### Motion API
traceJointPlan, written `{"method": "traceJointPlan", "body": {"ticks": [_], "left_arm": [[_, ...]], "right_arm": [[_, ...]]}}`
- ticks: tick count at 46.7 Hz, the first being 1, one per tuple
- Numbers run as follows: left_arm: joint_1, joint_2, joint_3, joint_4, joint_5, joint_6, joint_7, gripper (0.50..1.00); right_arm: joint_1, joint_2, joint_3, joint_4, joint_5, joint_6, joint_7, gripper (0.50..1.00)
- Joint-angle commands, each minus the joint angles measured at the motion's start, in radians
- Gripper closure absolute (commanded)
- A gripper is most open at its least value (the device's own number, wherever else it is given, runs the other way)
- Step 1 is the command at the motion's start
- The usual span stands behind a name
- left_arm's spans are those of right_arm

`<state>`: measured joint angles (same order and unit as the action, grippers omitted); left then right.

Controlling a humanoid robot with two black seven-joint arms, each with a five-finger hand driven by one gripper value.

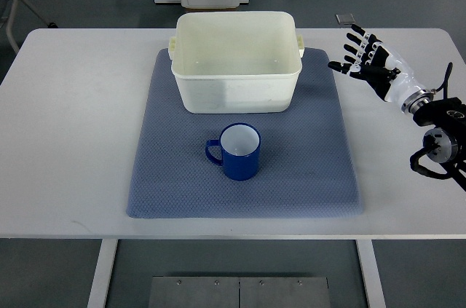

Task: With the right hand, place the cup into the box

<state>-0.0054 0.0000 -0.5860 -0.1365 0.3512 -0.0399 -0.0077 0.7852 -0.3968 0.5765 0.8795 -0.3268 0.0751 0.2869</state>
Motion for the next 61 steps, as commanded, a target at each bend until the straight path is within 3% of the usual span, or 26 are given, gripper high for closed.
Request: {"method": "traceJointPlan", "body": {"ticks": [1, 23, 35, 61], "left_arm": [[-0.001, 0.0, 0.0, 0.0, 0.0, 0.0, 0.0, 0.5], [-0.001, 0.0, 0.0, 0.0, 0.002, 0.0, 0.0, 0.5], [-0.001, 0.0, 0.0, 0.0, 0.0, 0.0, 0.0, 0.5], [-0.001, 0.0, 0.0, 0.0, 0.0, 0.0, 0.0, 0.5]], "right_arm": [[0.0, -0.002, 0.002, -0.004, 0.002, 0.0, 0.0, 0.5], [0.012, -0.002, 0.046, 0.007, -0.001, 0.009, 0.002, 0.5], [0.078, -0.023, 0.052, 0.018, -0.011, 0.103, -0.002, 0.5], [0.069, -0.031, 0.043, 0.331, -0.256, 0.123, -0.002, 0.505]]}}
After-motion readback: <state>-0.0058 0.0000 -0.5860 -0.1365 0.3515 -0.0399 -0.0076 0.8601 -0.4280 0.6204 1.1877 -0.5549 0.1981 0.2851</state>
